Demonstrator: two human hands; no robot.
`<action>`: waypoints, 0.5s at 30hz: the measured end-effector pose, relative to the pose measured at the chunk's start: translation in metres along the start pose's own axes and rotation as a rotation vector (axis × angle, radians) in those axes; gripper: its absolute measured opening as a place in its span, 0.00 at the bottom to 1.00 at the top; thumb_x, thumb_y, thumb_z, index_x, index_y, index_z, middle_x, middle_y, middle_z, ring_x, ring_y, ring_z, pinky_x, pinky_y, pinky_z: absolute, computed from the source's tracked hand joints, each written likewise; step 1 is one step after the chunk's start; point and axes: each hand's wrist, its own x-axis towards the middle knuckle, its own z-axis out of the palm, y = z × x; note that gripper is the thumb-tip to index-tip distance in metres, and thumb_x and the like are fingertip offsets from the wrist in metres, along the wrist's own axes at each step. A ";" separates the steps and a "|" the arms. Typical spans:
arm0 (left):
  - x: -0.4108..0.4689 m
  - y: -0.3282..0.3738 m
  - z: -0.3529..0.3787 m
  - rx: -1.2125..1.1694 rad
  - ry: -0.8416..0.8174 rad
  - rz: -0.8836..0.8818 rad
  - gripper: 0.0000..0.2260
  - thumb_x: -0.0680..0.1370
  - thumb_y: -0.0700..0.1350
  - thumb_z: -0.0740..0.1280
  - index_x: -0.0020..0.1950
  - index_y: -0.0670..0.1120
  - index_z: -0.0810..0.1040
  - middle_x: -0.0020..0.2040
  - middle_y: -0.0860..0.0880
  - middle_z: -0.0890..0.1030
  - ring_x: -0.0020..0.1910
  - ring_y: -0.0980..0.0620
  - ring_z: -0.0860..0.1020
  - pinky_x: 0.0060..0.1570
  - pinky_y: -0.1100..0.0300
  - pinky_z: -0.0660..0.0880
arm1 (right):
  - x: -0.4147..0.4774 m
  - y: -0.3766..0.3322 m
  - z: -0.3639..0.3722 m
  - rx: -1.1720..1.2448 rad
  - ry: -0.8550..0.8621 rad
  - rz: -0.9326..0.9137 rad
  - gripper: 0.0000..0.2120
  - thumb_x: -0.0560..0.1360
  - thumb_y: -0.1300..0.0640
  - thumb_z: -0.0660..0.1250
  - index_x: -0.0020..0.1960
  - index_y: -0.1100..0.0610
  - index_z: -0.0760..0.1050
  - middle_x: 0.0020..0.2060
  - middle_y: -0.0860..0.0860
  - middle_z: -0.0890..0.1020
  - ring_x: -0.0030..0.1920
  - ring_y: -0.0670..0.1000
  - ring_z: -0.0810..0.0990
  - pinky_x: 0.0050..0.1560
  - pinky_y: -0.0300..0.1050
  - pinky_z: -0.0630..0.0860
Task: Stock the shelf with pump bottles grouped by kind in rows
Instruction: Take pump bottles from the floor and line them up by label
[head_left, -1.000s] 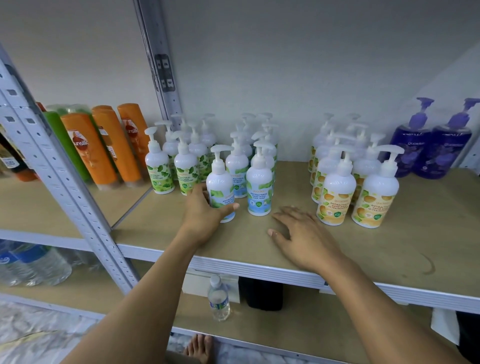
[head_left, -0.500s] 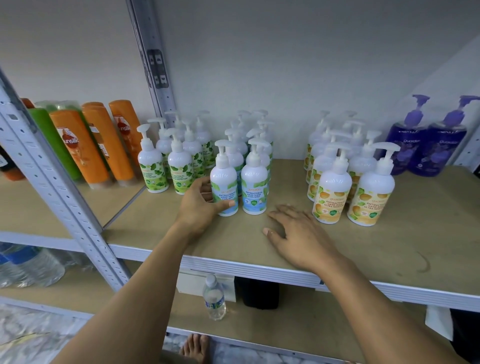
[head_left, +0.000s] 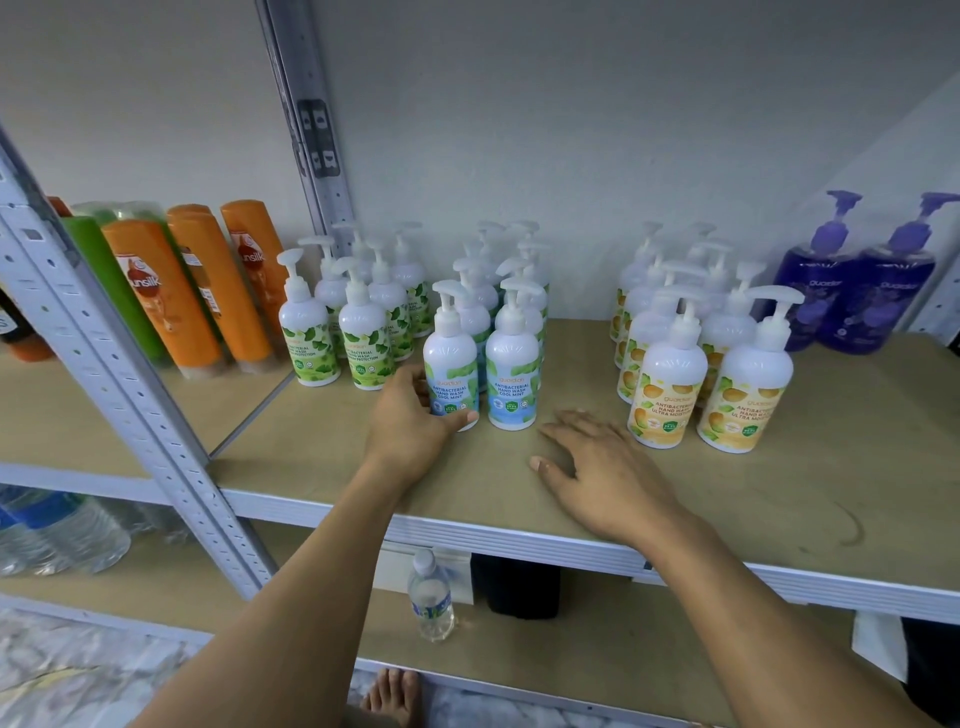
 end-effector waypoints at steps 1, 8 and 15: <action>0.001 0.000 0.001 0.012 0.008 0.001 0.29 0.67 0.44 0.82 0.63 0.46 0.73 0.50 0.57 0.78 0.45 0.65 0.77 0.37 0.77 0.71 | 0.000 0.000 0.000 -0.002 0.001 0.002 0.28 0.81 0.38 0.55 0.78 0.47 0.63 0.79 0.47 0.61 0.79 0.48 0.54 0.79 0.50 0.50; 0.006 -0.005 0.002 0.051 0.036 0.021 0.30 0.65 0.47 0.83 0.63 0.46 0.76 0.53 0.53 0.82 0.49 0.58 0.80 0.51 0.61 0.79 | 0.001 0.001 0.001 -0.007 -0.002 0.004 0.28 0.81 0.38 0.55 0.78 0.47 0.63 0.79 0.47 0.61 0.79 0.48 0.54 0.79 0.50 0.50; 0.008 -0.007 0.004 0.076 0.039 0.038 0.29 0.66 0.49 0.82 0.63 0.47 0.77 0.52 0.54 0.83 0.49 0.56 0.81 0.53 0.54 0.80 | 0.000 0.001 0.002 -0.003 0.000 0.003 0.28 0.81 0.38 0.54 0.78 0.46 0.63 0.79 0.47 0.61 0.79 0.47 0.54 0.79 0.50 0.49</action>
